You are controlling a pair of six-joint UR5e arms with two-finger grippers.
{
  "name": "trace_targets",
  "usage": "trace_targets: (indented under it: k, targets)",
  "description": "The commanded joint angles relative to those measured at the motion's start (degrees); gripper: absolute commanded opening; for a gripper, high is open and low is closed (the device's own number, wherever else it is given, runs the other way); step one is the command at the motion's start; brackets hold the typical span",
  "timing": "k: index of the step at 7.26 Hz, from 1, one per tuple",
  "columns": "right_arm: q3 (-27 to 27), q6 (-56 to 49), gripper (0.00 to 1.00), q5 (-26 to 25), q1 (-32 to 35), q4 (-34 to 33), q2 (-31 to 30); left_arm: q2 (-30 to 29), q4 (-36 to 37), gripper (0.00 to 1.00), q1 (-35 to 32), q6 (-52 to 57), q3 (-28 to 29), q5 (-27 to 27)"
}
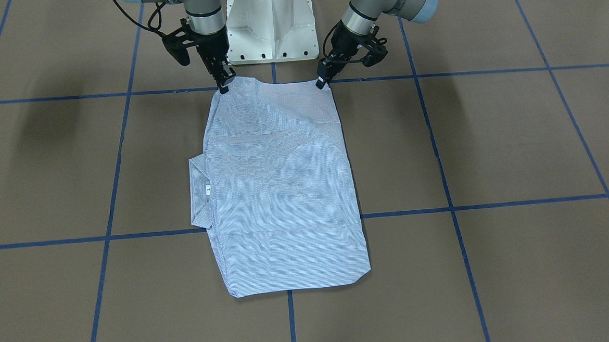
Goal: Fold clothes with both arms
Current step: 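Grasp the near edge of the folded shirt with both grippers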
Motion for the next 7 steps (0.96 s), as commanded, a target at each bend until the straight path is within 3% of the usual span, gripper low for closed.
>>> trace_targets:
  k: [1, 3, 6, 7]
  targets:
    - [0.00, 0.06, 0.00, -0.03, 0.00, 0.00, -0.03, 0.60, 0.08, 0.00, -0.04, -0.03, -2.26, -0.15]
    - [1.22, 0.06, 0.00, -0.03, -0.17, -0.09, -0.03, 1.64, 0.08, 0.00, 0.05, -0.03, -4.89, -0.24]
    - [9.38, 0.15, 0.00, -0.03, -3.59, -0.09, -4.24, 10.86, 0.08, 0.00, 2.94, -0.90, -17.96, -0.24]
    - [12.27, 0.15, 0.00, 0.06, -4.74, -0.09, -5.99, 11.23, 0.00, 0.00, 4.86, -3.86, -19.92, -0.07]
